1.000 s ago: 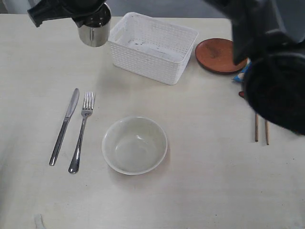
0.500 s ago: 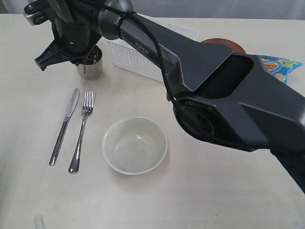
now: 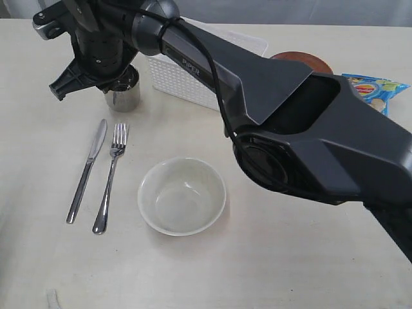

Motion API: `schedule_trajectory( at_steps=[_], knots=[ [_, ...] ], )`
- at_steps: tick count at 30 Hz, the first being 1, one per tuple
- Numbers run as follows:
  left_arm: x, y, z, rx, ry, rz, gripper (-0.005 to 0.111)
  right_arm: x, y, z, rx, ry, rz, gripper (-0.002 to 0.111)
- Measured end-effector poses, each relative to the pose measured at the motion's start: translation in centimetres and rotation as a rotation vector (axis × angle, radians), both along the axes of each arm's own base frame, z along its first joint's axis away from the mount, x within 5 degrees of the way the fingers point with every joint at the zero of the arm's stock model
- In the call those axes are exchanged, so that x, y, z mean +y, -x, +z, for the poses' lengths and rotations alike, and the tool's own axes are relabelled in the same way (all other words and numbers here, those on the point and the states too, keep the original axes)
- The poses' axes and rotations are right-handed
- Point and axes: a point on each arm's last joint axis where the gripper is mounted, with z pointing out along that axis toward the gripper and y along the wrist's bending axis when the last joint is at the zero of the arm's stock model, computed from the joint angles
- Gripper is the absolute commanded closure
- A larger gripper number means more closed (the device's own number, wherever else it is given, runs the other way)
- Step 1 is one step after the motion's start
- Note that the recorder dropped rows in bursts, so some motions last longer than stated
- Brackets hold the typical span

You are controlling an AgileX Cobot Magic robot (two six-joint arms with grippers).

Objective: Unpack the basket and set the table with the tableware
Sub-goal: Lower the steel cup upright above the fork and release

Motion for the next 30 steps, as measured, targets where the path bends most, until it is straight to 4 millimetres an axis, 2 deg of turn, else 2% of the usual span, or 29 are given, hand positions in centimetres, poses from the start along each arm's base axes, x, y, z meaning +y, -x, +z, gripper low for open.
schedule_trajectory(
  at_steps=[12, 14, 17, 20, 28, 30],
  knots=[
    [0.00, 0.00, 0.00, 0.000, 0.000, 0.000, 0.107, 0.30, 0.12, -0.63, 0.021, -0.011, 0.023, 0.107],
    [0.00, 0.00, 0.00, 0.000, 0.000, 0.000, 0.107, 0.28, 0.10, -0.63, 0.018, -0.008, 0.025, 0.098],
    [0.00, 0.00, 0.00, 0.000, 0.000, 0.000, 0.107, 0.31, 0.05, -0.73, 0.013, -0.007, 0.028, 0.078],
    [0.00, 0.00, 0.00, 0.000, 0.000, 0.000, 0.107, 0.37, 0.00, -0.80, 0.009, -0.010, 0.032, 0.067],
    [0.00, 0.00, 0.00, 0.000, 0.000, 0.000, 0.107, 0.44, -0.10, -0.63, -0.006, -0.019, 0.035, 0.066],
    [0.00, 0.00, 0.00, 0.000, 0.000, 0.000, 0.107, 0.38, -0.05, 0.13, -0.016, -0.030, 0.035, 0.066]
  ],
)
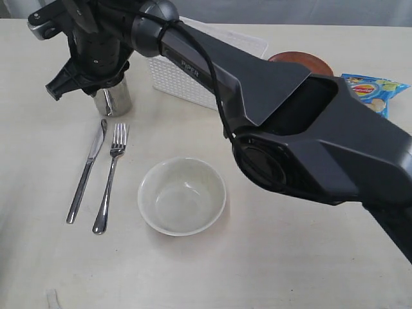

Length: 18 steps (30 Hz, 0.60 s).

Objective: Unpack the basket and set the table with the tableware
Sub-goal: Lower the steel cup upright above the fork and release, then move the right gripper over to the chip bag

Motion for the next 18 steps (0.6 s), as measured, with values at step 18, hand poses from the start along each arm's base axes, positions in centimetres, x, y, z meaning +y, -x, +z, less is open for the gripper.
schedule_trajectory(
  at_steps=[18],
  knots=[
    [0.0, 0.0, 0.0, 0.000, 0.000, 0.000, 0.107, -6.8, -2.0, 10.0, -0.185, 0.031, -0.152, 0.066]
  ],
)
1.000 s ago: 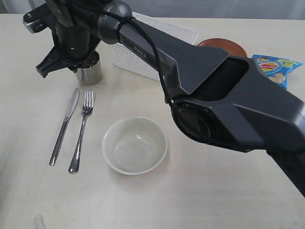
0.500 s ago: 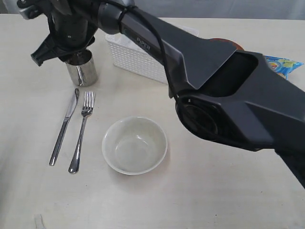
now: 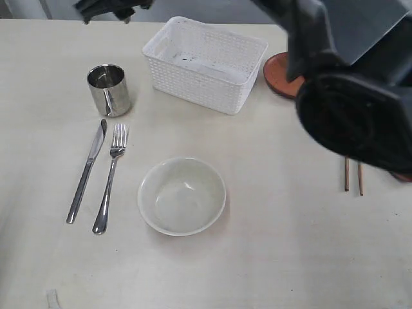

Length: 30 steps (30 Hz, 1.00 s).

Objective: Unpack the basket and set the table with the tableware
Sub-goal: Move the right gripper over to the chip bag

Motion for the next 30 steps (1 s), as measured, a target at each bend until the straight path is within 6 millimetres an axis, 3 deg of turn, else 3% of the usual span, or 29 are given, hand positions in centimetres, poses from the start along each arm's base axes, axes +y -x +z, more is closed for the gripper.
schedule_trajectory(
  at_steps=[6, 12, 21, 30],
  knots=[
    [0.0, 0.0, 0.0, 0.000, 0.000, 0.000, 0.107, -6.0, -1.7, 0.7, 0.054, 0.069, -0.090, 0.066],
    [0.0, 0.0, 0.0, 0.000, 0.000, 0.000, 0.107, -11.4, -2.3, -0.5, 0.152, 0.171, -0.094, 0.066],
    [0.0, 0.0, 0.0, 0.000, 0.000, 0.000, 0.107, -18.0, -3.4, -4.3, 0.339, 0.207, -0.115, 0.066],
    [0.0, 0.0, 0.0, 0.000, 0.000, 0.000, 0.107, -28.9, -5.8, -7.4, 0.464, 0.069, -0.391, 0.066]
  ],
)
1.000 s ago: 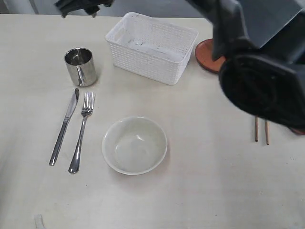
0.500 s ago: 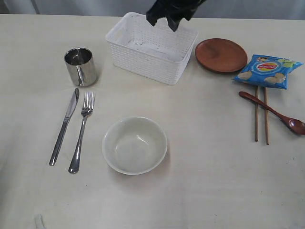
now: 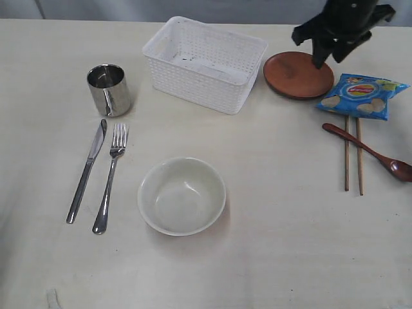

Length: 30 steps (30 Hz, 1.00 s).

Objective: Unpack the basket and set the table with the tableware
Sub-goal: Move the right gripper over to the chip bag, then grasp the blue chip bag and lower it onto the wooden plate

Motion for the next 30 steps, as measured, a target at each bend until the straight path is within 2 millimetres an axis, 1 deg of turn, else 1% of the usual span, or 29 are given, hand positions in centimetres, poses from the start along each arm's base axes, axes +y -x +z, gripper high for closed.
schedule_trajectory(
  at_steps=[4, 6, 7, 11, 15, 18, 20, 23, 26, 28, 29, 30],
  knots=[
    [0.0, 0.0, 0.0, 0.000, 0.000, 0.000, 0.107, -4.8, -0.2, -0.7, 0.025, -0.035, -0.182, 0.066],
    [0.0, 0.0, 0.0, 0.000, 0.000, 0.000, 0.107, -6.7, -0.2, -0.9, 0.033, -0.040, -0.262, 0.066],
    [0.0, 0.0, 0.0, 0.000, 0.000, 0.000, 0.107, -8.0, 0.0, -1.1, 0.046, -0.050, -0.325, 0.066],
    [0.0, 0.0, 0.0, 0.000, 0.000, 0.000, 0.107, -11.5, 0.9, -1.8, 0.107, -0.110, -0.498, 0.066],
    [0.0, 0.0, 0.0, 0.000, 0.000, 0.000, 0.107, -14.0, 2.2, -3.0, 0.183, -0.200, -0.626, 0.066],
    [0.0, 0.0, 0.0, 0.000, 0.000, 0.000, 0.107, -15.1, 3.3, -3.8, 0.202, -0.283, -0.683, 0.066],
    [0.0, 0.0, 0.0, 0.000, 0.000, 0.000, 0.107, -15.5, 3.9, -4.3, 0.198, -0.351, -0.707, 0.066],
    [0.0, 0.0, 0.0, 0.000, 0.000, 0.000, 0.107, -15.6, 4.3, -5.3, 0.190, -0.423, -0.729, 0.066],
    [0.0, 0.0, 0.0, 0.000, 0.000, 0.000, 0.107, -15.3, 4.6, -6.3, 0.166, -0.453, -0.727, 0.066],
    [0.0, 0.0, 0.0, 0.000, 0.000, 0.000, 0.107, -15.2, 4.4, -6.6, 0.121, -0.480, -0.718, 0.079],
    [0.0, 0.0, 0.0, 0.000, 0.000, 0.000, 0.107, -15.2, 4.3, -6.6, 0.112, -0.487, -0.717, 0.098],
    [0.0, 0.0, 0.0, 0.000, 0.000, 0.000, 0.107, -15.2, 4.2, -6.7, 0.094, -0.489, -0.712, 0.107]
  ],
)
